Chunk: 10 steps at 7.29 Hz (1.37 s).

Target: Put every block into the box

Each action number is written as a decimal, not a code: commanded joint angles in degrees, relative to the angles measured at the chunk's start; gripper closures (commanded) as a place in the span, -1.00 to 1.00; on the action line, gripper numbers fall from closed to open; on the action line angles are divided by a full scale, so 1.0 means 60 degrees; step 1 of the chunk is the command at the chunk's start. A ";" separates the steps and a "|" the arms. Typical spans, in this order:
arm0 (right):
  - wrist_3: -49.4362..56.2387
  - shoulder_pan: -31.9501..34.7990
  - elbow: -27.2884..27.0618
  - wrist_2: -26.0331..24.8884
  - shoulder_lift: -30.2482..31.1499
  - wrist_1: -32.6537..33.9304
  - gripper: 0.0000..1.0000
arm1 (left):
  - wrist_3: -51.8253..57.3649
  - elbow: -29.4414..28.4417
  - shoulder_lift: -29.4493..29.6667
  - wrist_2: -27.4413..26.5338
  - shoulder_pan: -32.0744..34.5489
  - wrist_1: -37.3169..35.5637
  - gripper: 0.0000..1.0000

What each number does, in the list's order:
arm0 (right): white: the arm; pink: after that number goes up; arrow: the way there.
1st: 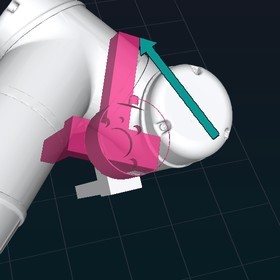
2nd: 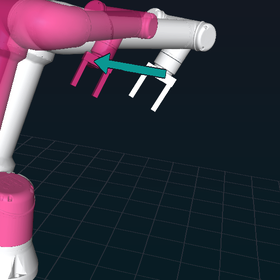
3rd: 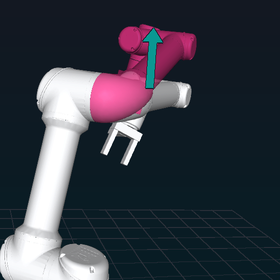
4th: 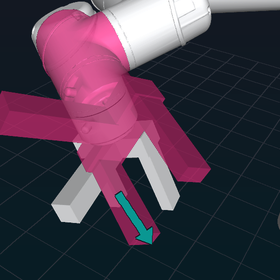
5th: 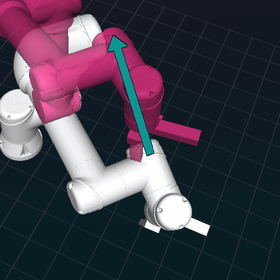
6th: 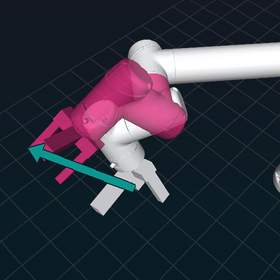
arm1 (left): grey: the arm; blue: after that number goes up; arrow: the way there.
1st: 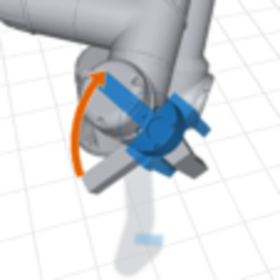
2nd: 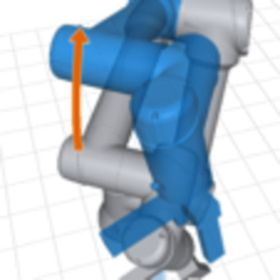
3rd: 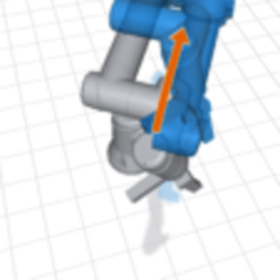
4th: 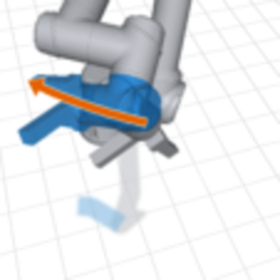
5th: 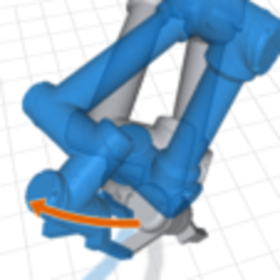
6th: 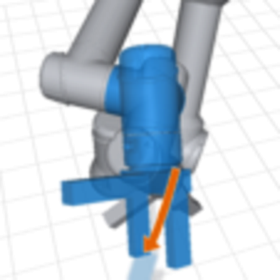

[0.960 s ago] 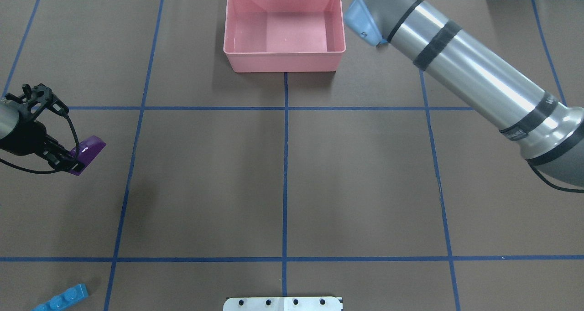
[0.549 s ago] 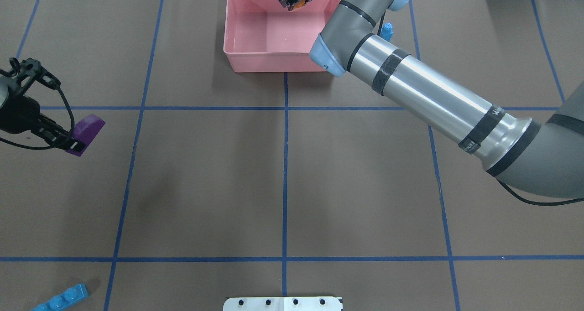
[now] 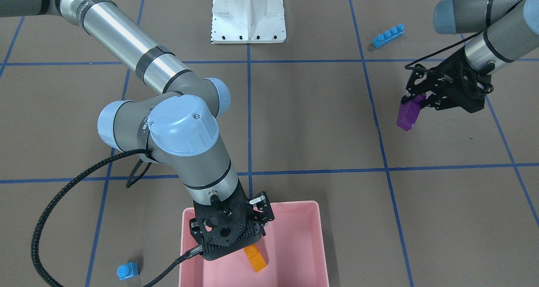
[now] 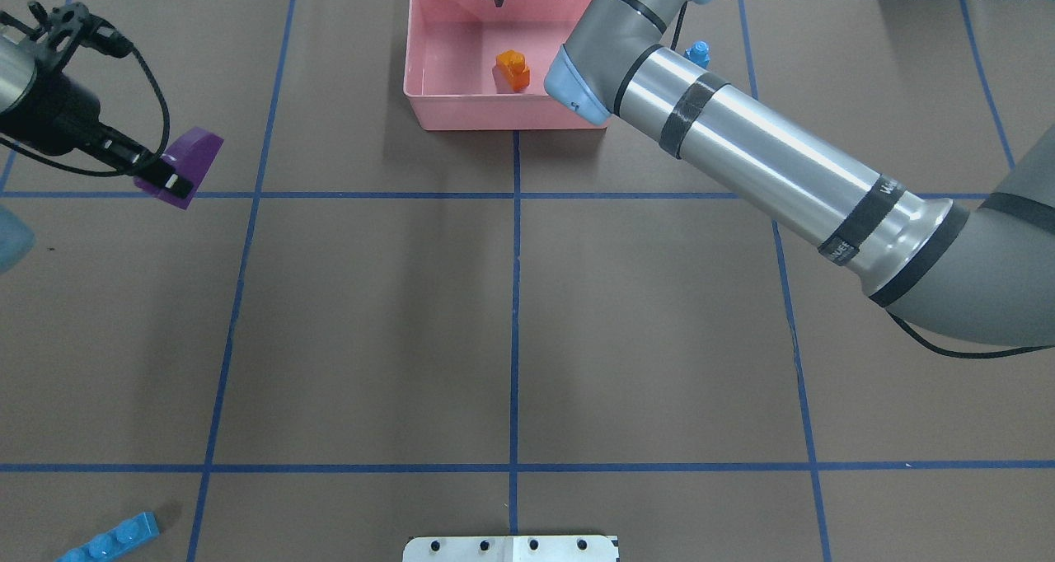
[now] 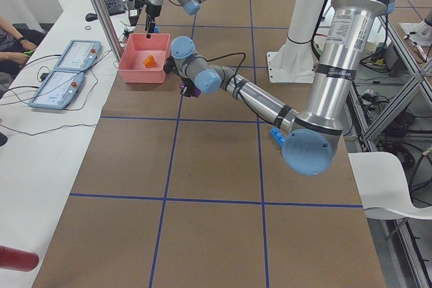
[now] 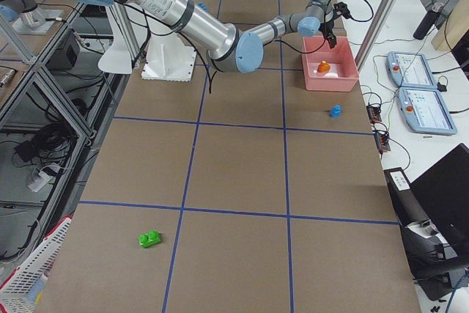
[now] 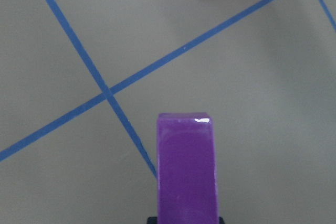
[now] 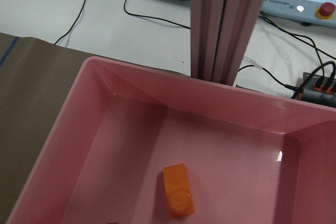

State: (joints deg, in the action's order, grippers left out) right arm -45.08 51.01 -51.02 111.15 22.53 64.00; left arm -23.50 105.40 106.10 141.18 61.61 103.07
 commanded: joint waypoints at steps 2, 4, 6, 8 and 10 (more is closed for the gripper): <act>0.0276 0.0841 -0.2158 0.0444 0.1086 0.3411 -1.00 | -0.3209 -0.1490 0.2844 -0.0383 0.0000 0.0136 1.00; 0.1822 0.1529 -0.2601 0.0517 0.2523 0.2741 -1.00 | -0.3890 -0.2808 0.4284 -0.1088 -0.0015 0.0209 1.00; 0.1991 0.1810 -0.1788 0.0548 0.3201 0.0567 -1.00 | -0.4616 -0.4373 0.5367 -0.2151 -0.0203 0.1228 1.00; 0.1613 0.1680 -0.0134 0.0198 0.3217 -0.1469 -1.00 | -0.5457 -0.6905 0.6788 -0.3542 -0.0992 0.2957 1.00; 0.1319 0.1198 0.0810 -0.0359 0.2853 -0.2360 -0.99 | -0.5472 -0.8070 0.7685 -0.4863 -0.1580 0.3022 1.00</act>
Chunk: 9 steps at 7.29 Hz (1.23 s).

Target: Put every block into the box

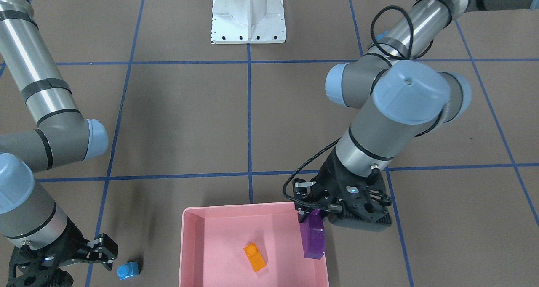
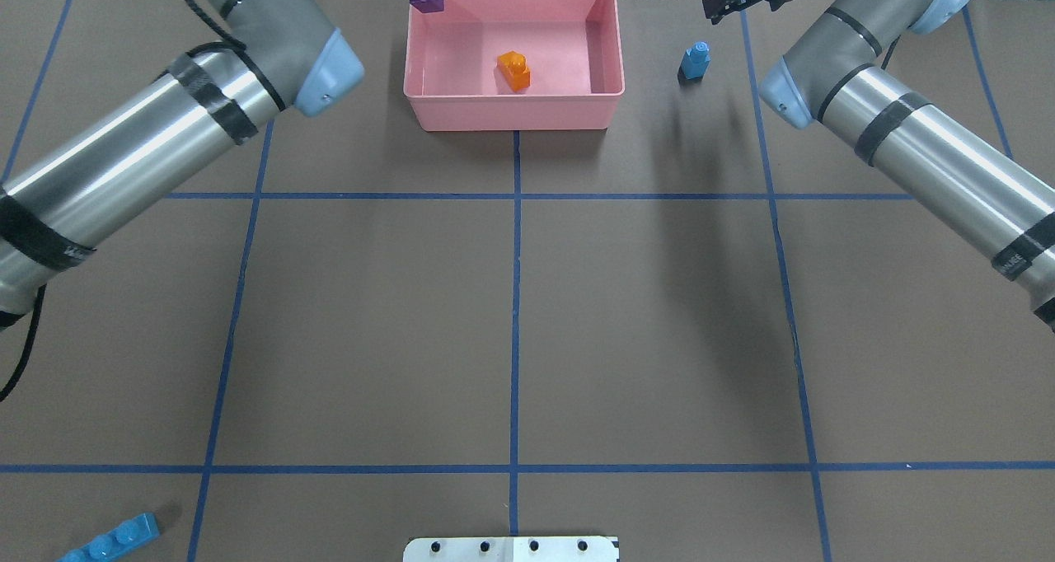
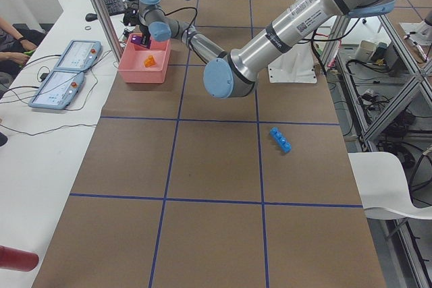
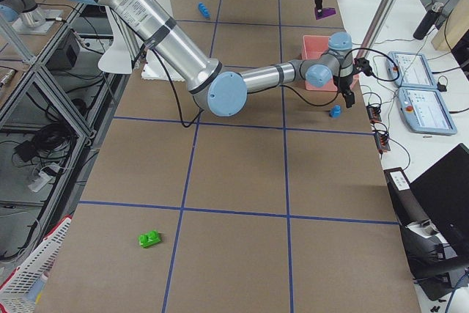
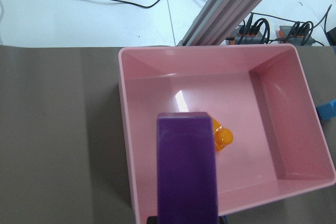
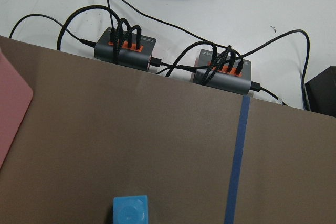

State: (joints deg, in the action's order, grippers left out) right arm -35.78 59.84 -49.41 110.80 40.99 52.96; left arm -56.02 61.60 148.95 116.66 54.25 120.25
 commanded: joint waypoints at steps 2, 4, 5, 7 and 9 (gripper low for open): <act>-0.0716 -0.0918 0.1082 -0.1029 -0.0648 -0.0565 -0.99 | -0.0184 -0.1997 0.0983 -0.1686 -0.0836 0.1060 1.00; -0.0717 -0.1082 0.2531 -0.1283 -0.1089 -0.1540 -0.98 | -0.0302 -0.2341 0.1073 -0.2201 -0.1131 0.1330 1.00; -0.0717 -0.1082 0.2711 -0.1501 -0.1090 -0.1575 -0.97 | -0.0317 -0.2443 0.1088 -0.2376 -0.1204 0.1330 1.00; -0.0717 -0.1082 0.2815 -0.1591 -0.1104 -0.1590 -0.55 | -0.0317 -0.2444 0.1088 -0.2393 -0.1263 0.1330 1.00; -0.0732 -0.1068 0.3004 -0.1577 -0.1381 -0.1576 0.99 | -0.0331 -0.2430 0.1088 -0.2393 -0.1263 0.1330 -0.25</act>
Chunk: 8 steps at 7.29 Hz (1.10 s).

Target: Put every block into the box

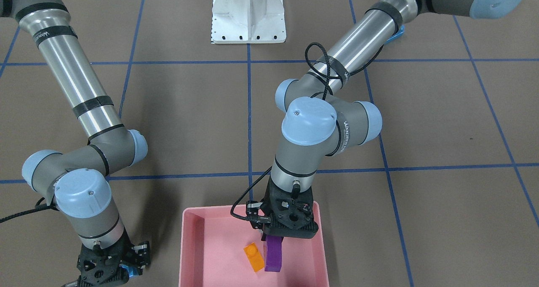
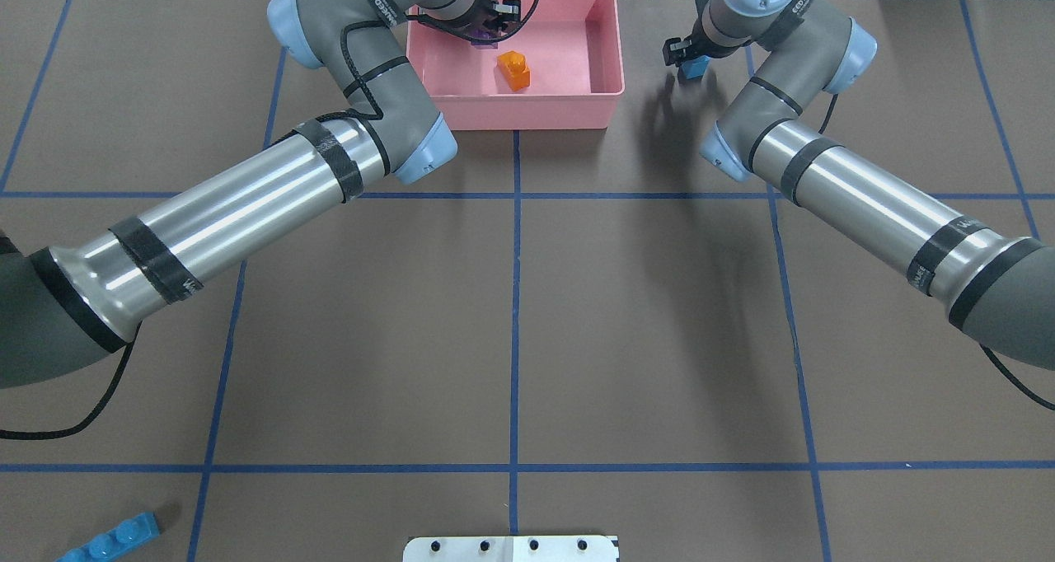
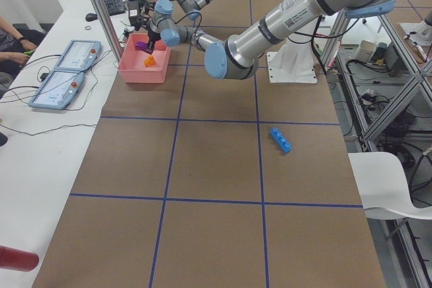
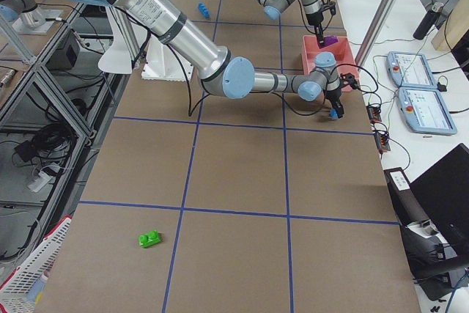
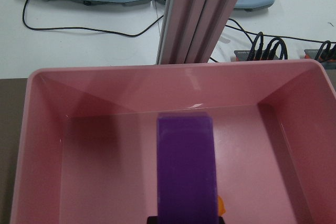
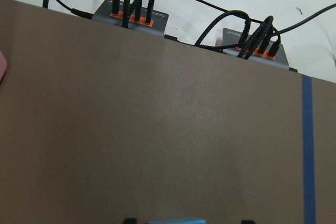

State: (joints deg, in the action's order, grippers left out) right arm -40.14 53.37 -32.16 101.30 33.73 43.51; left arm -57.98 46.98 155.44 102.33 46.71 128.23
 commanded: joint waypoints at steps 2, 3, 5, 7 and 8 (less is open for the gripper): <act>0.0010 0.0011 0.0189 0.0094 -0.0202 0.0000 1.00 | -0.0527 0.0474 0.0021 0.0040 0.0022 0.0483 -1.00; 0.0024 0.0113 0.0145 0.0356 -0.0260 0.0000 1.00 | -0.0837 0.0781 0.0021 0.0301 0.0168 0.0469 -1.00; 0.0024 0.0813 -0.0525 0.1583 -0.0261 0.0101 1.00 | -0.0987 0.1031 -0.0052 0.1356 0.0636 0.0265 -1.00; -0.0005 0.1619 -0.2117 0.2771 -0.0392 0.1718 1.00 | -0.0914 0.1847 -0.0649 0.2509 0.1133 -0.0318 -1.00; -0.0048 0.1651 -0.2213 0.2877 -0.1031 0.2323 1.00 | -0.0754 0.2622 -0.1146 0.2994 0.1658 -0.1047 -1.00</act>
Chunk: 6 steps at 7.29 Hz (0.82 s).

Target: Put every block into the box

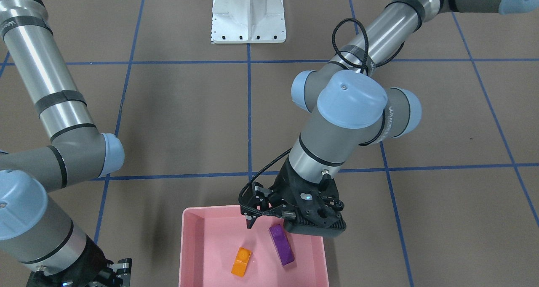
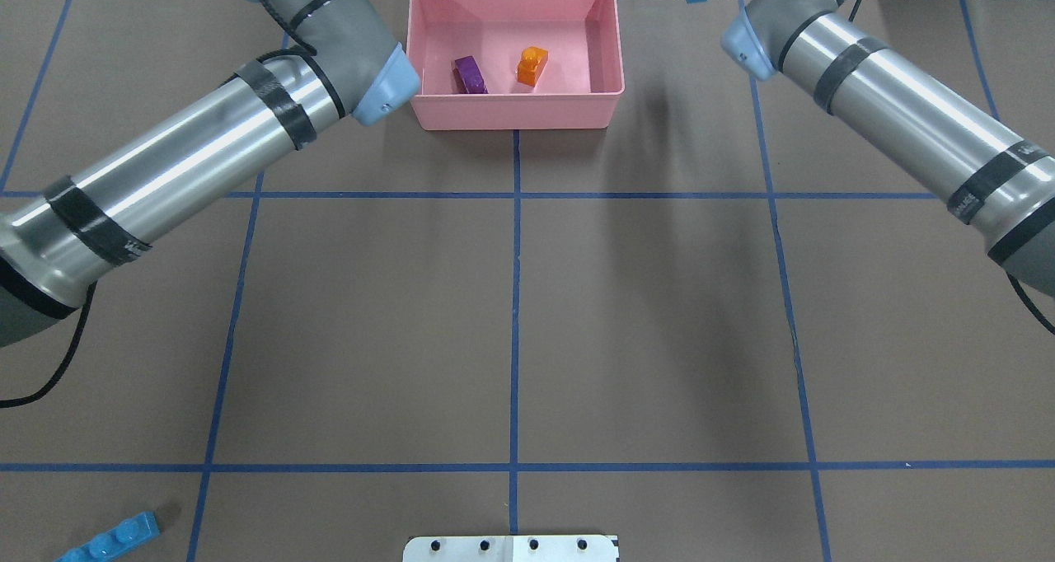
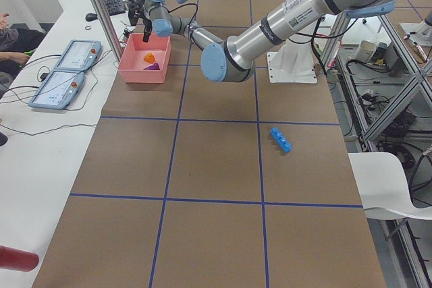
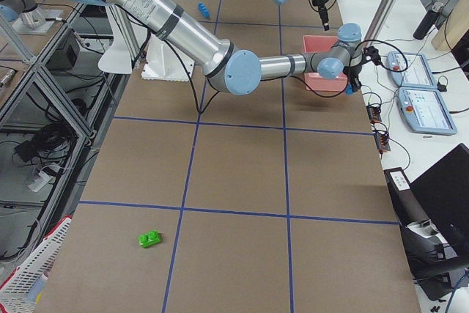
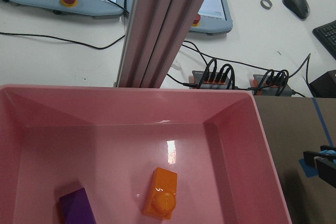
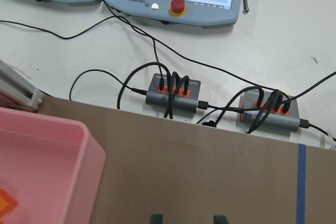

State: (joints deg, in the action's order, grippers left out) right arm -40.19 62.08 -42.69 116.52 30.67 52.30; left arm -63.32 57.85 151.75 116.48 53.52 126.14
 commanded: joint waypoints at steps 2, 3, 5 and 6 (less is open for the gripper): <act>-0.1425 -0.0425 -0.0459 0.0255 -0.1315 0.0921 1.00 | 0.1945 0.3131 -0.2253 0.1486 0.1432 -0.2498 -1.00; -0.1490 -0.0850 -0.0459 -0.0531 -0.1434 0.0907 1.00 | 0.2956 0.4683 -0.3671 0.1533 0.1494 -0.3537 -1.00; -0.1519 -0.1497 -0.0415 -0.1663 -0.1450 0.0863 1.00 | 0.4441 0.7351 -0.6615 0.1534 0.1465 -0.4380 -1.00; -0.1534 -0.1688 -0.0400 -0.1898 -0.1450 0.0747 1.00 | 0.4735 0.8452 -0.7949 0.1534 0.1364 -0.4382 -1.00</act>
State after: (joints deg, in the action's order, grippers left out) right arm -49.24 53.63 -45.18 107.52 22.06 57.37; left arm -38.02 100.03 113.91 125.63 62.13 100.98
